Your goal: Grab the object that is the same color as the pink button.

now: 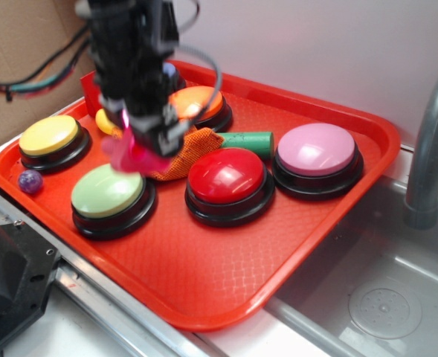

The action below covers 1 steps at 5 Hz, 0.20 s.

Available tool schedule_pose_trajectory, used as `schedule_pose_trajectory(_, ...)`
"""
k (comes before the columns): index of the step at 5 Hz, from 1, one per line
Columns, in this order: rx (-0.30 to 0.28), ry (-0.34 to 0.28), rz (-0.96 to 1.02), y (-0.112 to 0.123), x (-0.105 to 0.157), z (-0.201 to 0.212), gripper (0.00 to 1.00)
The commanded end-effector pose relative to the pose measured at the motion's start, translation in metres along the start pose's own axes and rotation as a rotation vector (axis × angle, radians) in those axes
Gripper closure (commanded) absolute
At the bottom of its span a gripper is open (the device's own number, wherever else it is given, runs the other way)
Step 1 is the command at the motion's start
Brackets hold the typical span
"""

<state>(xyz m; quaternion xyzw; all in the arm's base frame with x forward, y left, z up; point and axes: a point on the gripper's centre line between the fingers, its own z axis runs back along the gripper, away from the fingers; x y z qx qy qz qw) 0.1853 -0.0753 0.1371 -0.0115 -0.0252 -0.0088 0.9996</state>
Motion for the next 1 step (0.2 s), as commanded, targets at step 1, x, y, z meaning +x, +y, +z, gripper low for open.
schedule_pose_trajectory(1,0.02,-0.092,0.13,0.0245,0.0059,0.0387,1.0)
